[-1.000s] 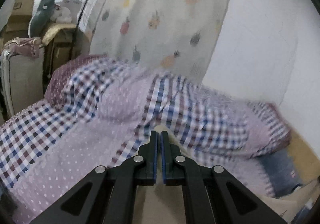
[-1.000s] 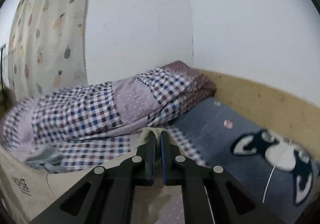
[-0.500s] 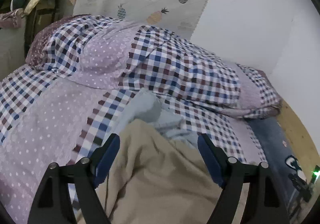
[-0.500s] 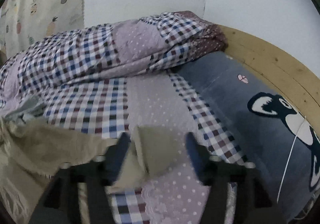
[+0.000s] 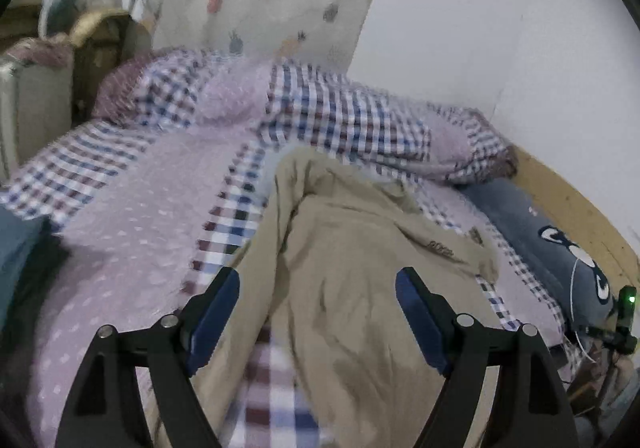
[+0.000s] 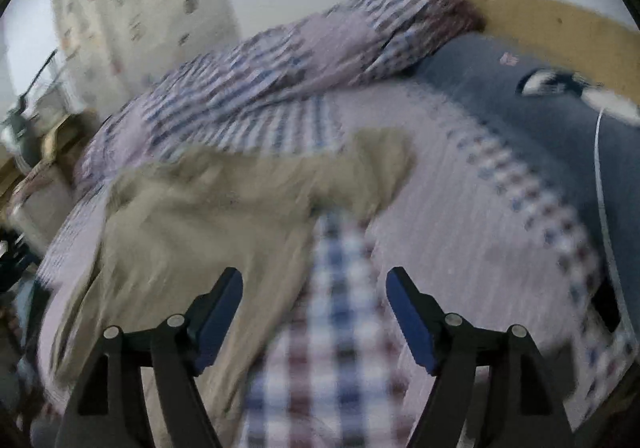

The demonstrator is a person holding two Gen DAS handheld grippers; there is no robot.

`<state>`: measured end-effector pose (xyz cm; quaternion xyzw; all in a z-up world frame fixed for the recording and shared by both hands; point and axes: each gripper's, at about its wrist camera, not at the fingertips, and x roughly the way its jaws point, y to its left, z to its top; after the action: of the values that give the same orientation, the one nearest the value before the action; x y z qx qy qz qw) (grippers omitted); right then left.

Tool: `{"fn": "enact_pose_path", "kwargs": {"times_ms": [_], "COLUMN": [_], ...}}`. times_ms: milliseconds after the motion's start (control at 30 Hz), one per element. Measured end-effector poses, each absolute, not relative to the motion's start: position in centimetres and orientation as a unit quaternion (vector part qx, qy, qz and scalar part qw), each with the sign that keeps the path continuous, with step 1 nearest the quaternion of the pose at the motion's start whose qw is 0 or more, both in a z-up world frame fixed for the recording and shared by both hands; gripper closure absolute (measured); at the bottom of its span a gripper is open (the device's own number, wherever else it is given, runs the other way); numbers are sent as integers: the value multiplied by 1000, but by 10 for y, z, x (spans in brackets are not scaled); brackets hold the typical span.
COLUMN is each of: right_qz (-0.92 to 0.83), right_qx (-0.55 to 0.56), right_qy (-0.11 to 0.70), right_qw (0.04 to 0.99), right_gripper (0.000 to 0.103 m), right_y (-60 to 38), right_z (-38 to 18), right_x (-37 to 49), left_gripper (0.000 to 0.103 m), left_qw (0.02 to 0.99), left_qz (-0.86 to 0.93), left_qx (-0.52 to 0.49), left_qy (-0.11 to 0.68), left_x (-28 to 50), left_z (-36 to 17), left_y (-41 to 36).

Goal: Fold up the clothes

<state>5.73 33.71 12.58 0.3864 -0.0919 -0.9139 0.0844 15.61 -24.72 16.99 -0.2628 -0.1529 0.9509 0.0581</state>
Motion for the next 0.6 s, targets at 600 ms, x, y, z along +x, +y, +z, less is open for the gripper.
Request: {"fn": "enact_pose_path", "kwargs": {"times_ms": [600], "right_qz": [-882], "right_qx": [386], "right_qy": [36], "right_qw": [267], "right_gripper": [25], "right_y": [255], "right_z": [133], "right_x": [246], "left_gripper": [14], "left_qw": [66], "left_qz": [963], "left_qx": [-85], "left_qy": [-249], "left_x": [406], "left_z": [281], "left_y": [-301]}}
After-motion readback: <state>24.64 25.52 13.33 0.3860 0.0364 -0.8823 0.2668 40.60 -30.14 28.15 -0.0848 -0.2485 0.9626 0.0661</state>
